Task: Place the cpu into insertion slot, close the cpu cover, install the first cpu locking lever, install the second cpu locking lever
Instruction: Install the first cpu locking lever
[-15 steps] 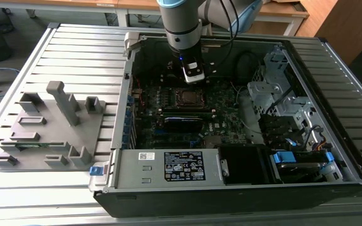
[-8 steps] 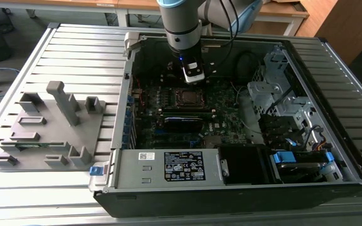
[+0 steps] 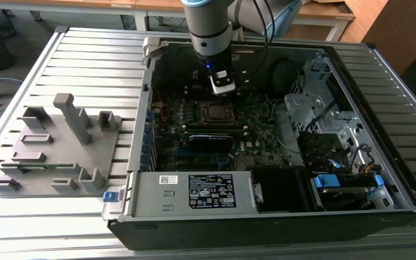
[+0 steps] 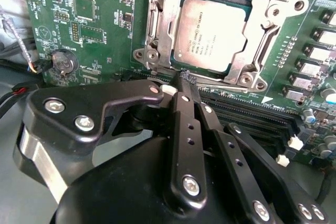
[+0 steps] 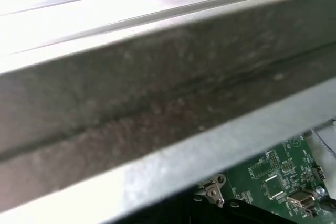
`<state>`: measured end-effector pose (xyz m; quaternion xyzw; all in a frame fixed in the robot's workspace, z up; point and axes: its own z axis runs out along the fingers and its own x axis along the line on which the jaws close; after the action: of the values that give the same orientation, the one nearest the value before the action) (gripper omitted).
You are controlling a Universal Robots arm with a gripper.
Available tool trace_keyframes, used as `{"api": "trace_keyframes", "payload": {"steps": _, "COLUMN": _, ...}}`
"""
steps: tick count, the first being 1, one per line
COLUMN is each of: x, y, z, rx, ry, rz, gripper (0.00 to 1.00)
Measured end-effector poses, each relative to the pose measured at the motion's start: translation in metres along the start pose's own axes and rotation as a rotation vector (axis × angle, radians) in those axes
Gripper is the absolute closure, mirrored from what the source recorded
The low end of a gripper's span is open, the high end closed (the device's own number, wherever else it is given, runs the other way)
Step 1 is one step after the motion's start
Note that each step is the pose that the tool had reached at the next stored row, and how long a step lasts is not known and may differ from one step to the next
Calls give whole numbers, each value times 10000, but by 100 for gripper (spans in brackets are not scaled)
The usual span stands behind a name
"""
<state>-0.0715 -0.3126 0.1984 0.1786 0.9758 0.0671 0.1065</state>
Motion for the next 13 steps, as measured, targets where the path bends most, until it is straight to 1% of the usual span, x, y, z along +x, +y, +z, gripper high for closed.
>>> {"api": "trace_keyframes", "payload": {"steps": 5, "x": -4, "y": 8, "z": -27, "rx": 1, "ry": 0, "rz": 0, "gripper": 90}}
{"api": "trace_keyframes", "payload": {"steps": 8, "x": -2, "y": 14, "z": -30, "rx": -1, "ry": 1, "rz": 2, "gripper": 90}}
{"api": "trace_keyframes", "payload": {"steps": 9, "x": -1, "y": 17, "z": -30, "rx": -8, "ry": 4, "rz": 4, "gripper": 90}}
{"api": "trace_keyframes", "payload": {"steps": 13, "x": 5, "y": 30, "z": -29, "rx": -88, "ry": 33, "rz": 25, "gripper": 90}}
